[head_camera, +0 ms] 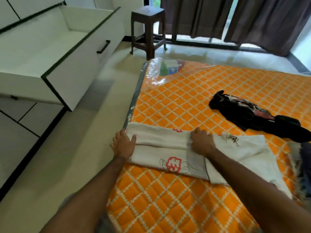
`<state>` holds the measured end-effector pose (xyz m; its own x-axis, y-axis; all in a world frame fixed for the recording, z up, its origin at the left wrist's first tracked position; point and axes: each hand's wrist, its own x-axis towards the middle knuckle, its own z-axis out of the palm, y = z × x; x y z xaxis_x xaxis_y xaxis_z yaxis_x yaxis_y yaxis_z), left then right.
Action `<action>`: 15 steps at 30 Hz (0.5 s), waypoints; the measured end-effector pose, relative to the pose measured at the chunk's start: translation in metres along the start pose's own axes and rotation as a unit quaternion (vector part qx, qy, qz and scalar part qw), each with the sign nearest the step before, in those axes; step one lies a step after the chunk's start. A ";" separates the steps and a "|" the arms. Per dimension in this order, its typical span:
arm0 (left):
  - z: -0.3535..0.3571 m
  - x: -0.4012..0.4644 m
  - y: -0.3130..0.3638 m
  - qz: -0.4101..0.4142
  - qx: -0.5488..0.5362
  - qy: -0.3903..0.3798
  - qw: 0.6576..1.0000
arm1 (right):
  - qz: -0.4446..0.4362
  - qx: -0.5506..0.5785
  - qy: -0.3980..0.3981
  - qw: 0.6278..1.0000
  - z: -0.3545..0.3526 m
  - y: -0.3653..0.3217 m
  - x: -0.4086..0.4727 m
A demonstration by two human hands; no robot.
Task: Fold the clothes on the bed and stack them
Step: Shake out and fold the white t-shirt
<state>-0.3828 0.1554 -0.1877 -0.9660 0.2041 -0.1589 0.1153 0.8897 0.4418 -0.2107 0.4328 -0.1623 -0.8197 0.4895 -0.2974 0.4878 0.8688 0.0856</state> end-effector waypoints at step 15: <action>-0.005 0.005 -0.040 -0.001 0.000 -0.062 0.998 | -0.147 0.240 -0.042 0.959 -0.042 -0.223 0.085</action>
<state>-0.3934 0.1185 -0.2023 -0.9299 0.2521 -0.2678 0.1138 0.8897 0.4422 -0.4020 0.2839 -0.1663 -0.9261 0.2034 -0.3179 0.3374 0.8235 -0.4560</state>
